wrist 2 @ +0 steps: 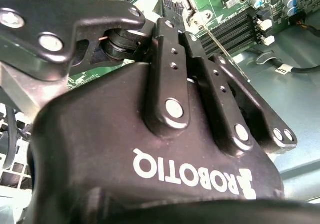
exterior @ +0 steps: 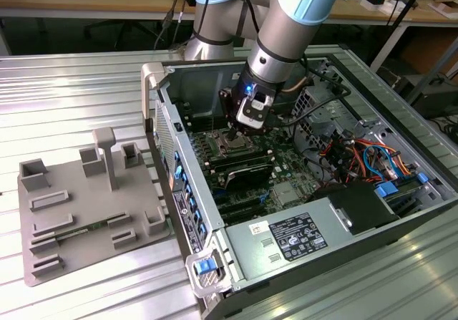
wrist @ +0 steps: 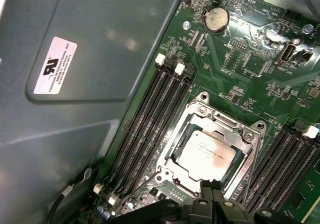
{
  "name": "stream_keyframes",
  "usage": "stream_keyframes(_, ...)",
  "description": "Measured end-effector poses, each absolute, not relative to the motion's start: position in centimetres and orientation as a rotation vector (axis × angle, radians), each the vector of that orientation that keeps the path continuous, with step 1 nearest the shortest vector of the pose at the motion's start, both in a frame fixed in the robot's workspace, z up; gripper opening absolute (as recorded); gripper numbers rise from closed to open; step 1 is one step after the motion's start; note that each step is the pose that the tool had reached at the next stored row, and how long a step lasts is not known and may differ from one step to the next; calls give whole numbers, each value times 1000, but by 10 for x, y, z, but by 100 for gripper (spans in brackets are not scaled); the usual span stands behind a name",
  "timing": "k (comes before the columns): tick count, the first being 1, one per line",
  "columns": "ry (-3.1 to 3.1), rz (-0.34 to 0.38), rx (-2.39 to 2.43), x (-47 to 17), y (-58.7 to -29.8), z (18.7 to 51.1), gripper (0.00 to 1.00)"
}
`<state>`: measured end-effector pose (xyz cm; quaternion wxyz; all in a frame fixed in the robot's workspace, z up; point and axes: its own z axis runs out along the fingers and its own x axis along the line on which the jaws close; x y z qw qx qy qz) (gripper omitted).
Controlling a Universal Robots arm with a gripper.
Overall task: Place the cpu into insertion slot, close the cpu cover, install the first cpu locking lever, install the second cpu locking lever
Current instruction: 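Install the first cpu locking lever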
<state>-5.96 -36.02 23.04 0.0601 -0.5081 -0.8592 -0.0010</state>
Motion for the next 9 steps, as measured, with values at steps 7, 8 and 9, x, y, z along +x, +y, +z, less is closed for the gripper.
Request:
stream_keyframes(7, -2630, 1, -1487, -60, -360, 230, 11)
stream_keyframes(8, -2633, 1, -1481, -60, -360, 230, 11)
stream_keyframes(9, -2637, 1, -1475, -60, -360, 230, 11)
